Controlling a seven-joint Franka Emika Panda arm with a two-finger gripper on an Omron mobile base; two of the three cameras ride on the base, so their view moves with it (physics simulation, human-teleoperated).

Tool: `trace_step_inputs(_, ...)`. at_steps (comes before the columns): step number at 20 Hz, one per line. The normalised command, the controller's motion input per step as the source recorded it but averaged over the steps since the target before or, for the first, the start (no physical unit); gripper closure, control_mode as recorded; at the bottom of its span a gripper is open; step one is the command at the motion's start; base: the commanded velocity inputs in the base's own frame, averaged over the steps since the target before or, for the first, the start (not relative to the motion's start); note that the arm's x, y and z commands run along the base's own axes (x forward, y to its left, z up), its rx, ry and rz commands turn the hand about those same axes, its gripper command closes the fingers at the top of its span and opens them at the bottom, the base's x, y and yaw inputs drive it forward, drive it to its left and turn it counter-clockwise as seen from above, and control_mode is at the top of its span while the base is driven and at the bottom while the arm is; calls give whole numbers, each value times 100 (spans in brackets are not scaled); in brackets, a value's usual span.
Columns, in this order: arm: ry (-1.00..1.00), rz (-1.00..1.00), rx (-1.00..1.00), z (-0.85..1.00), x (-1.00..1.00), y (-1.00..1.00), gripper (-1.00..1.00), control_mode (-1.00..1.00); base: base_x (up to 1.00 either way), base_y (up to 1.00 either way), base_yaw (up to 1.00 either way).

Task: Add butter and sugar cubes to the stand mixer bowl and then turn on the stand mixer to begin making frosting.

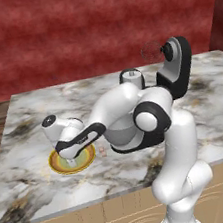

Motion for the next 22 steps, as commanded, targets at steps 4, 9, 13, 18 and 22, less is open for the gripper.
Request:
trace_step_inputs(4,0,0,0,-3,36,0,-100,-100,0,0,0)
trace_step_inputs(9,0,0,-1,-21,15,0,-100,-100,0,0,0)
trace_step_inputs(13,0,0,-2,-36,0,0,-100,-100,0,0,0)
trace_step_inputs(18,0,0,-1,-37,0,0,-100,-100,0,0,0)
trace_step_inputs(22,0,0,-1,-38,0,0,-100,-100,0,0,0)
